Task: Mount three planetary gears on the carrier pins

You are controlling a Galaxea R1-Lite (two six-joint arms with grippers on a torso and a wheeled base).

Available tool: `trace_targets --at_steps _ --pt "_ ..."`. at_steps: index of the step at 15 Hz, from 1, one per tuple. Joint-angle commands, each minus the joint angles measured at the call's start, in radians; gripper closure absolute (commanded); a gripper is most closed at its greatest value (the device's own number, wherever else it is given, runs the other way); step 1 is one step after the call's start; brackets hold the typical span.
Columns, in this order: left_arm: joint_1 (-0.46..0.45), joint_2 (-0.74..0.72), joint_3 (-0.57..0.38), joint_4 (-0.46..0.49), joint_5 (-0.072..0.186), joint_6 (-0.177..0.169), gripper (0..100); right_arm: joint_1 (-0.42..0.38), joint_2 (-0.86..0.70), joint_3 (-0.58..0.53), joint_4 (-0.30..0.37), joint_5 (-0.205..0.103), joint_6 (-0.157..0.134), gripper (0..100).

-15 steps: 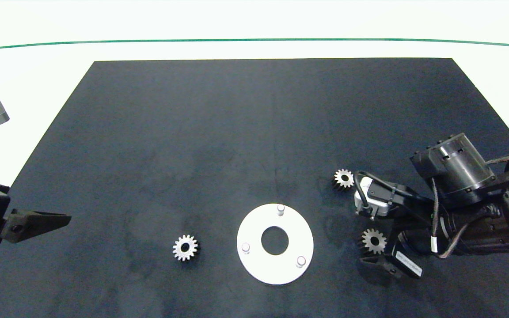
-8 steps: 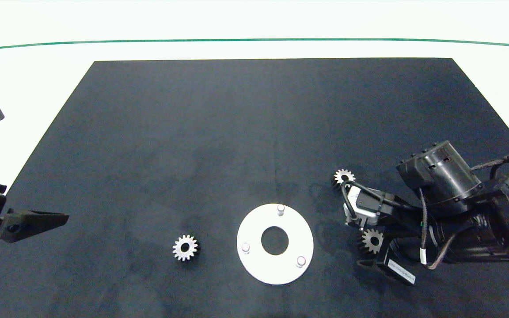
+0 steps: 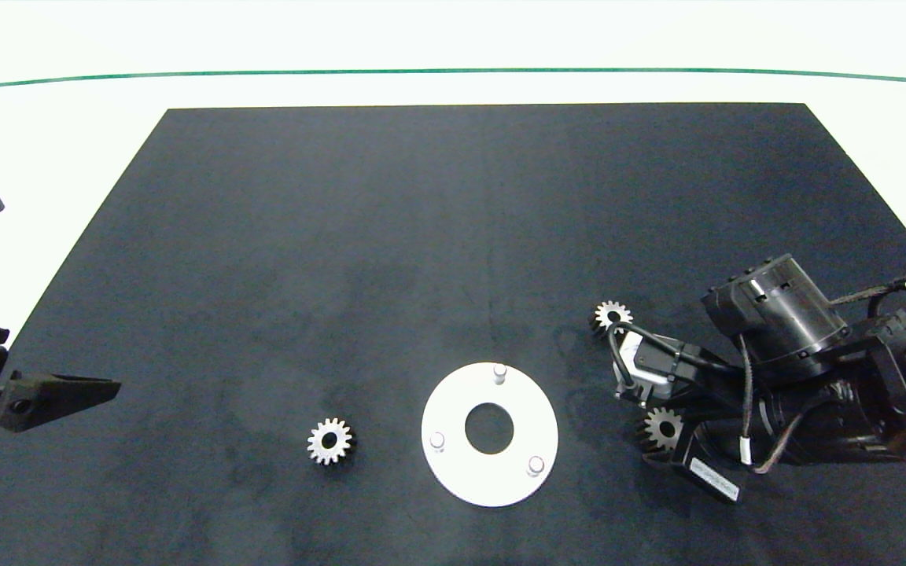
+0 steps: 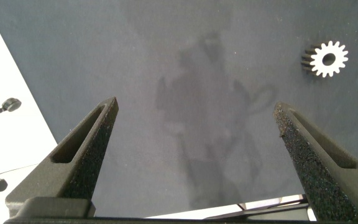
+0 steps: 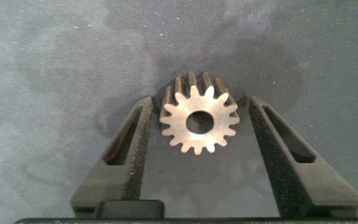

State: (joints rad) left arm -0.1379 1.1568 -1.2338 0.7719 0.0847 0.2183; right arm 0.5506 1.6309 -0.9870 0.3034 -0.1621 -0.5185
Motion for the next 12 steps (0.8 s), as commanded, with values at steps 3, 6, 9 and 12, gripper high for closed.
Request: trace_targets --at_steps 3,6,9,12 --pt "0.0 -0.003 0.001 0.004 0.001 0.001 0 -0.011 0.015 -0.001 -0.018 0.001 -0.002 49" --pt "0.0 -0.003 0.001 0.004 0.001 0.003 0 -0.008 0.014 -0.001 -0.023 0.001 -0.003 55" --pt "0.0 -0.003 0.001 0.004 0.001 0.003 0 -0.008 0.012 0.001 -0.023 0.003 0.0 63" --pt "0.0 -0.006 0.001 0.004 0.001 0.003 0 0.0 -0.005 0.001 -0.023 0.004 -0.002 69"
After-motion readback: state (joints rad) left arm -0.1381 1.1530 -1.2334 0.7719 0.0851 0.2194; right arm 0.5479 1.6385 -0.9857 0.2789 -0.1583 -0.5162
